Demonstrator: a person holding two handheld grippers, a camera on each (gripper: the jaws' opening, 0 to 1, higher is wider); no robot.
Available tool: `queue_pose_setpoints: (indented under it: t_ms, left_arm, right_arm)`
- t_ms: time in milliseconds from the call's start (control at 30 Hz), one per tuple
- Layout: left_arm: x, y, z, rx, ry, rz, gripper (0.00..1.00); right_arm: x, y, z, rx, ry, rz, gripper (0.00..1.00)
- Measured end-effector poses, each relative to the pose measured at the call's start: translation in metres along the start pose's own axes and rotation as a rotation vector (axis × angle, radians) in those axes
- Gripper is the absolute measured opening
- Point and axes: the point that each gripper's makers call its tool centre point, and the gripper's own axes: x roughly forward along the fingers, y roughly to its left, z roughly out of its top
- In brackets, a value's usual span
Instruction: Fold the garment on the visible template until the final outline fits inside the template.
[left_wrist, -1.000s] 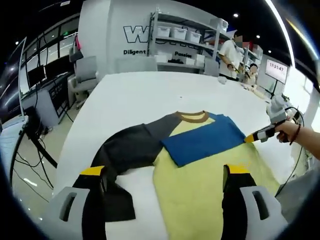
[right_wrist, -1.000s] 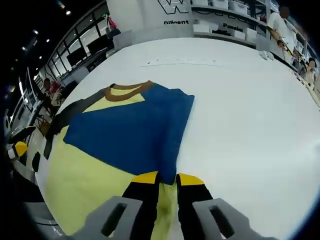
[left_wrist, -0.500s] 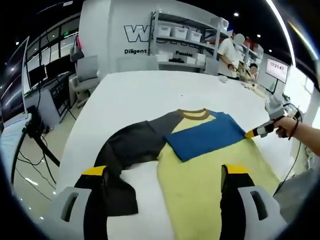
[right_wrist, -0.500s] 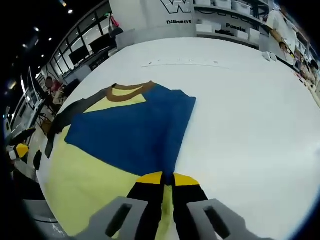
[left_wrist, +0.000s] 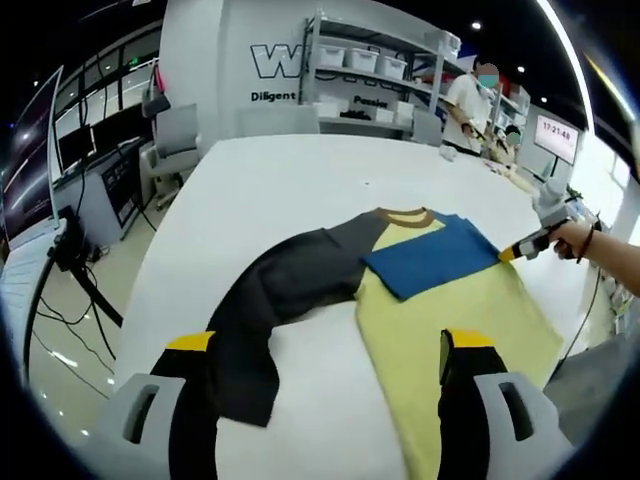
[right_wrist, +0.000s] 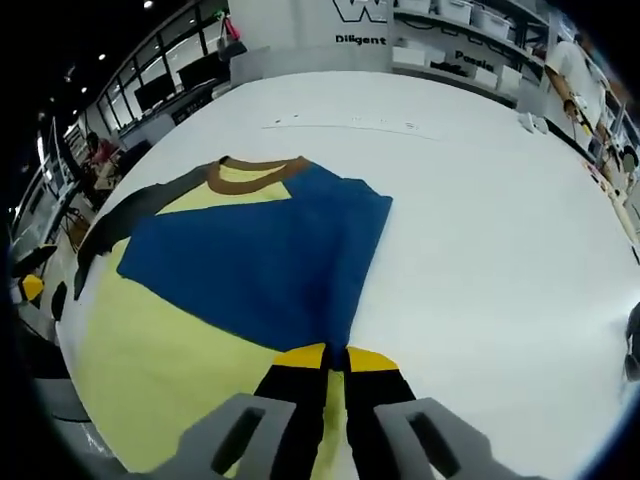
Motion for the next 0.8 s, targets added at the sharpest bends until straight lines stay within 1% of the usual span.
queue_pose_setpoints:
  t_ms: [67, 267, 367, 400, 667, 800]
  left_arm:
    - [0.000, 0.000, -0.001, -0.002, 0.004, 0.001, 0.88]
    - [0.000, 0.001, -0.003, 0.002, 0.010, 0.000, 0.88]
    - [0.000, 0.002, -0.003, 0.004, 0.012, 0.004, 0.87]
    - [0.000, 0.002, -0.003, 0.003, 0.012, 0.004, 0.87]
    - [-0.001, 0.006, -0.003, 0.004, 0.007, 0.014, 0.86]
    - [-0.003, 0.009, -0.004, 0.004, 0.011, 0.019, 0.86]
  right_arm:
    - [-0.001, -0.009, -0.002, -0.017, 0.008, -0.015, 0.00]
    - [-0.003, -0.027, -0.004, -0.015, 0.017, -0.036, 0.00]
    - [-0.004, -0.032, -0.007, 0.002, 0.022, -0.047, 0.00]
    - [-0.004, -0.037, -0.009, 0.021, 0.021, -0.053, 0.00]
    - [-0.004, -0.048, -0.011, 0.036, 0.026, -0.055, 0.00]
    - [-0.004, -0.058, -0.011, 0.033, 0.031, -0.069, 0.00]
